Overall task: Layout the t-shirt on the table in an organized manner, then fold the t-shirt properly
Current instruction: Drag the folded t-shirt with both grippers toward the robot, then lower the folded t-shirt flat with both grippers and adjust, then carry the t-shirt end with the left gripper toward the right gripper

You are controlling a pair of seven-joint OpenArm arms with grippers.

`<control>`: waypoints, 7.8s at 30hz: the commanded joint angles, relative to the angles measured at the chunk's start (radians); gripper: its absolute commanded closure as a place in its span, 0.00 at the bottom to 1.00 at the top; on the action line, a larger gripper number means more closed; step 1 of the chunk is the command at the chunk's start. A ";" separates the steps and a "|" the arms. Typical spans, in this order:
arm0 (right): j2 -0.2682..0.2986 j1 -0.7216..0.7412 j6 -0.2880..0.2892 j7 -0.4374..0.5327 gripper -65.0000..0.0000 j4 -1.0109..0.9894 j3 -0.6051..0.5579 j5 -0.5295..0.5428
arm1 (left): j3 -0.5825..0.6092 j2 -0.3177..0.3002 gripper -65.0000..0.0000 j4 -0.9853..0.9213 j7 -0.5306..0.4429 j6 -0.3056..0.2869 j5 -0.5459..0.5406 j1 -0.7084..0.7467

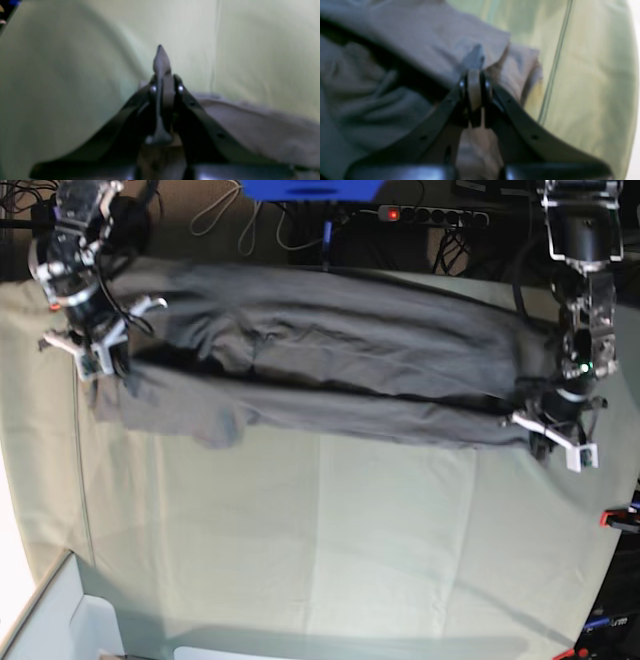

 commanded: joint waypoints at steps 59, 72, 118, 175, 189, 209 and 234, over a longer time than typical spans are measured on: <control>-0.019 -0.201 0.007 0.106 1.00 -0.060 -0.042 0.010 | -0.109 0.028 0.65 -0.159 -0.015 0.001 -0.004 0.015; -0.018 -0.196 0.007 0.100 0.68 -0.063 -0.005 0.004 | -0.109 0.026 0.58 -0.161 -0.008 0.001 -0.004 0.015; -0.069 -0.009 0.007 0.103 0.55 -0.249 0.090 -0.002 | -0.184 0.055 1.00 -0.142 0.093 -0.001 -0.005 0.015; -0.069 -0.004 0.007 0.100 0.55 -0.244 0.084 -0.002 | 0.595 0.410 0.82 0.221 0.095 0.007 0.131 0.142; -0.069 -0.004 0.007 0.100 0.55 -0.242 0.084 -0.002 | 0.686 0.327 0.43 0.467 0.093 0.010 0.130 0.165; -0.069 0.016 0.007 0.098 0.55 -0.239 0.090 -0.002 | 0.586 0.236 0.63 0.382 0.101 0.001 0.133 0.245; -0.131 0.036 0.007 -0.011 0.35 0.020 0.181 0.001 | 0.687 0.106 0.63 0.496 0.093 -0.001 0.130 0.188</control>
